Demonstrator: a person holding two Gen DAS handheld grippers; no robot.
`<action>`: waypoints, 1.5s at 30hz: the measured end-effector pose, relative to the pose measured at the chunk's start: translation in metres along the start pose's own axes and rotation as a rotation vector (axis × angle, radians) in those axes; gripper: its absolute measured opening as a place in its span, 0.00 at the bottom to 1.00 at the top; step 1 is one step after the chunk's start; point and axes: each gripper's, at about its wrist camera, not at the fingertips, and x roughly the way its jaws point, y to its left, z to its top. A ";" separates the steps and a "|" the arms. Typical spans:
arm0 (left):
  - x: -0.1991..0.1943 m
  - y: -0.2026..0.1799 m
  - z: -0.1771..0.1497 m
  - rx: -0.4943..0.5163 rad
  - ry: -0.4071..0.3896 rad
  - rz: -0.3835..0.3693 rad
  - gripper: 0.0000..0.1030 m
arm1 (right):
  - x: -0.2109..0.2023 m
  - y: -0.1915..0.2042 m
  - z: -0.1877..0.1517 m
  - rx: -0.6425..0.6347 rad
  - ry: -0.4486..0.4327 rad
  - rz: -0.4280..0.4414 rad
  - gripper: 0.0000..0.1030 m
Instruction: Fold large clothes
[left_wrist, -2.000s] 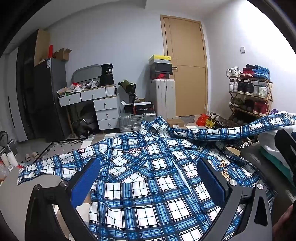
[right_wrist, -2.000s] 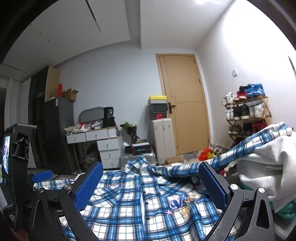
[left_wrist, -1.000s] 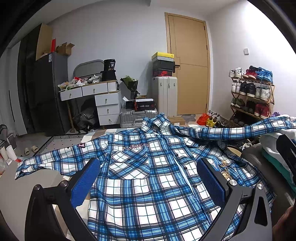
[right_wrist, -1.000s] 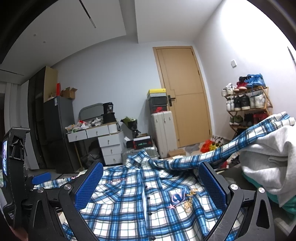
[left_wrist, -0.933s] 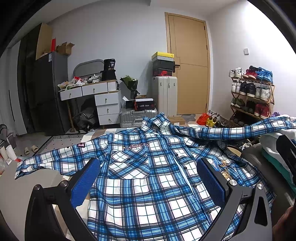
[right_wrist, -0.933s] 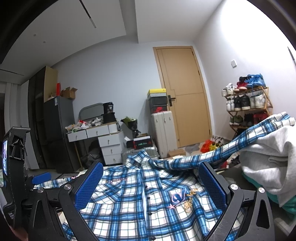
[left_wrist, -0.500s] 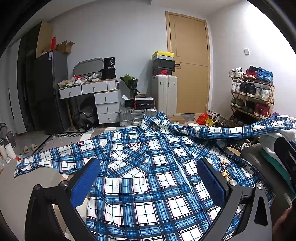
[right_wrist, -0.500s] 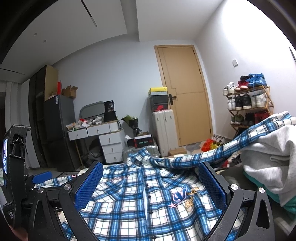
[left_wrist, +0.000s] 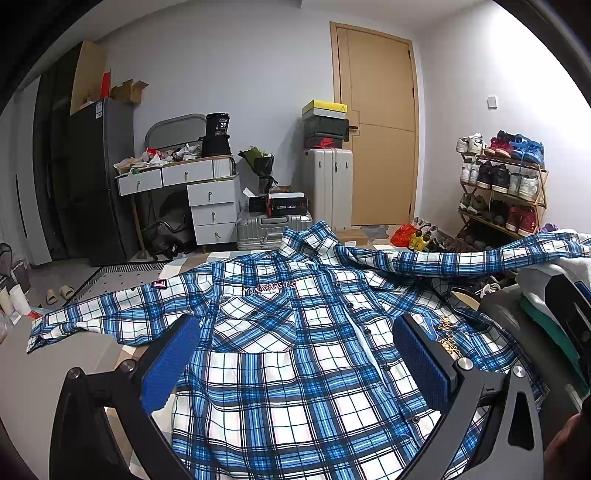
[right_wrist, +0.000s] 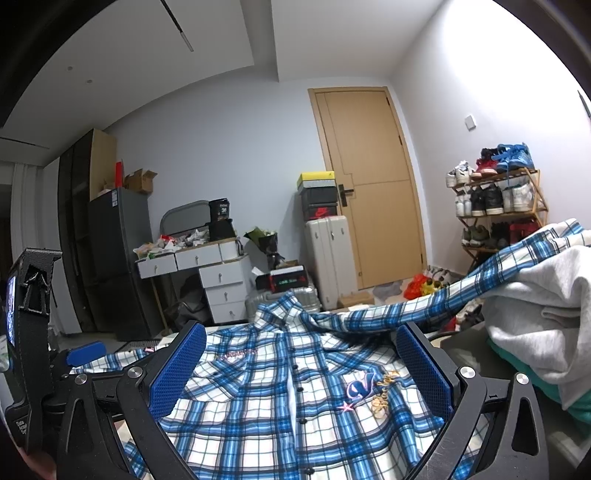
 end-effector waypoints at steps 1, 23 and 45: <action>0.000 0.000 0.000 0.000 0.000 0.001 0.99 | 0.000 0.000 0.000 0.001 0.001 0.002 1.00; 0.001 0.001 0.001 0.009 0.008 -0.002 0.99 | 0.008 -0.003 -0.004 0.010 0.040 -0.013 1.00; 0.006 0.003 -0.003 0.026 0.052 -0.040 0.99 | 0.066 -0.189 0.132 -0.146 0.431 -0.230 1.00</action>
